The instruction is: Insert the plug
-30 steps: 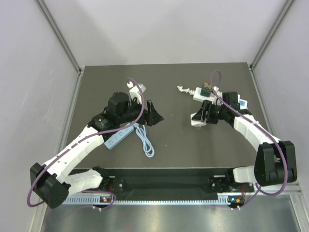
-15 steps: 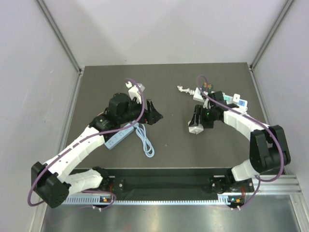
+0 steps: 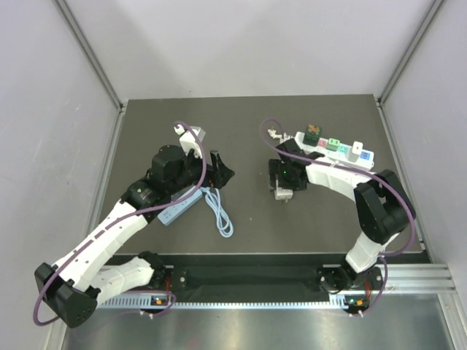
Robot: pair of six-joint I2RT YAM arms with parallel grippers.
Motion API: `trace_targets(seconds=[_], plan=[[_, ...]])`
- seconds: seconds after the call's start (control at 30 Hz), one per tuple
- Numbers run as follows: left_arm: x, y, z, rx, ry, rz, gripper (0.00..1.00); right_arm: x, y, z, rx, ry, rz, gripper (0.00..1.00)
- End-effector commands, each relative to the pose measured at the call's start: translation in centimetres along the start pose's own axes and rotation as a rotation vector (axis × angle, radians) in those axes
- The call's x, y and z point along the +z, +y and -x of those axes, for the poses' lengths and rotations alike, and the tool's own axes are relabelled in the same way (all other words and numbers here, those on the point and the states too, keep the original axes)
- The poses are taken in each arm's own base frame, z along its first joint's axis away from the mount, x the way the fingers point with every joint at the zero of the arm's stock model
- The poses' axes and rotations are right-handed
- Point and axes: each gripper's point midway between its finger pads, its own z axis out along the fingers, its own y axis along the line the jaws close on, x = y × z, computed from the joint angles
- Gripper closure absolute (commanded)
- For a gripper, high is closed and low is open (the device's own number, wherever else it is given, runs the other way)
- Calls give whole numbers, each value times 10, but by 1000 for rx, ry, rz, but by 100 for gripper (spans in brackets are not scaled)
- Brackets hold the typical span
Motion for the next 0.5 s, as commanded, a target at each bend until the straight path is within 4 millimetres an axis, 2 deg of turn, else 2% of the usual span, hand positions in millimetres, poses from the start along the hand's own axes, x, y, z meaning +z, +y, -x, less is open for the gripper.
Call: trace_targets(seconds=[0.0, 0.03, 0.07, 0.1, 0.13, 0.2, 0.23, 0.27, 0.33, 0.37, 0.47], plan=[[-13, -1, 15, 46, -50, 14, 12, -9, 8, 15, -56, -143, 6, 19], [-14, -2, 16, 46, -52, 11, 12, -2, 6, 5, -55, -156, 21, 16], [-14, -3, 15, 46, -48, 5, 12, -7, 11, 6, -57, -187, 60, 13], [-15, -5, 17, 50, -52, 0, 12, -6, 13, 2, -61, -204, 82, 3], [-16, -5, 17, 52, -52, 0, 12, -1, 12, -5, -65, -237, 105, 0], [-18, -7, 17, 54, -50, -11, 12, -5, 15, -9, -78, -283, 131, 0], [-19, -8, 19, 56, -54, -13, 12, -1, 8, -18, -82, -290, 118, 0], [-20, -8, 18, 57, -52, -15, 12, -2, 7, -9, -73, -354, 101, 0], [-22, -10, 19, 64, -55, -22, 12, -1, 5, -20, -96, -384, 97, 0], [-22, -10, 19, 66, -55, -22, 12, -3, 11, -16, -98, -429, 110, 0], [-24, -10, 19, 70, -54, -21, 12, 2, 11, -30, -137, -462, 72, 0]])
